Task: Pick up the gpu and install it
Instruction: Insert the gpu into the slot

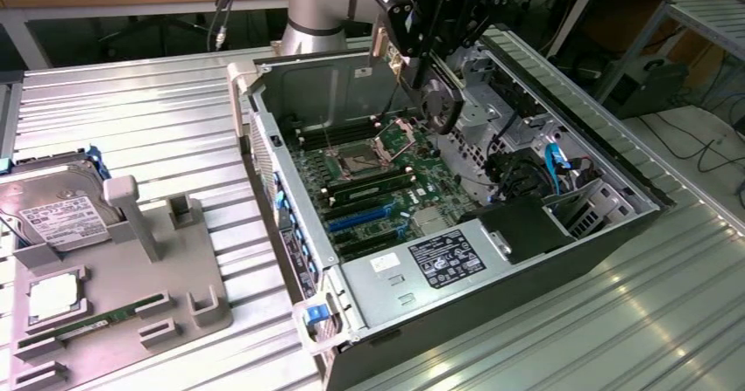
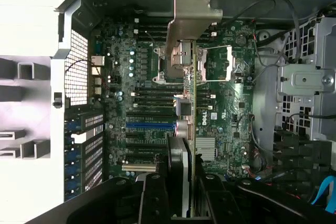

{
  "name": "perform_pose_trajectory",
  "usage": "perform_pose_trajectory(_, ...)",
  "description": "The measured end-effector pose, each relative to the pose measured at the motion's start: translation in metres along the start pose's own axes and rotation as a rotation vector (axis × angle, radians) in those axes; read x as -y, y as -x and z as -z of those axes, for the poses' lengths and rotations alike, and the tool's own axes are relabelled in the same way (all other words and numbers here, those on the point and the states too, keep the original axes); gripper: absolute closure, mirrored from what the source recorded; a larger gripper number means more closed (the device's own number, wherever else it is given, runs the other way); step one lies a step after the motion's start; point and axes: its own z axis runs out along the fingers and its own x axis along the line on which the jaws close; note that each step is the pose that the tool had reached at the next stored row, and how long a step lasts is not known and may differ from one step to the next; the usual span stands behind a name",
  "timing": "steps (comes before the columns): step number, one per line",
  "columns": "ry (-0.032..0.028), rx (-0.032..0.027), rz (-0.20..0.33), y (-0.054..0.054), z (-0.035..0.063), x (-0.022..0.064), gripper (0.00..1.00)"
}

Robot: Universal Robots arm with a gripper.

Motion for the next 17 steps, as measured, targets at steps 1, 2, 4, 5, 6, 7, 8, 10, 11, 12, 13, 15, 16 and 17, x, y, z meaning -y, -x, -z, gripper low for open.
perform_pose_trajectory(1, 0.0, -0.0005, 0.012, 0.0, 0.0001, 0.0, 0.72)
perform_pose_trajectory(2, 0.0001, -0.0011, 0.028, 0.0, 0.0001, 0.0, 0.72)
perform_pose_trajectory(4, 0.0003, -0.0038, 0.099, 0.0, 0.0, 0.0, 0.72)
perform_pose_trajectory(5, 0.0004, -0.0047, 0.123, 0.0, 0.0, 0.0, 0.72)
perform_pose_trajectory(6, 0.0004, -0.0057, 0.146, 0.0, 0.0, 0.0, 0.72)
perform_pose_trajectory(7, 0.0005, -0.0067, 0.173, 0.0, 0.0, 0.0, 0.72)
perform_pose_trajectory(8, 0.0006, -0.008, 0.208, 0.0, 0.0, 0.0, 0.72)
perform_pose_trajectory(10, 0.0006, -0.0095, 0.244, 0.0, 0.0, 0.0, 0.72)
perform_pose_trajectory(11, 0.0007, -0.0105, 0.269, 0.0, 0.0, 0.0, 0.72)
perform_pose_trajectory(12, 0.0007, -0.0111, 0.286, 0.0, 0.0, 0.0, 0.72)
perform_pose_trajectory(13, 0.0007, -0.0124, 0.318, 0.0, 0.0, 0.0, 0.72)
perform_pose_trajectory(15, 0.0008, -0.0141, 0.363, 0.0, 0.0, 0.0, 0.72)
perform_pose_trajectory(16, 0.0009, -0.0149, 0.384, 0.0, 0.0, 0.0, 0.72)
perform_pose_trajectory(17, 0.0009, -0.0158, 0.405, 0.0, 0.0, 0.0, 0.72)
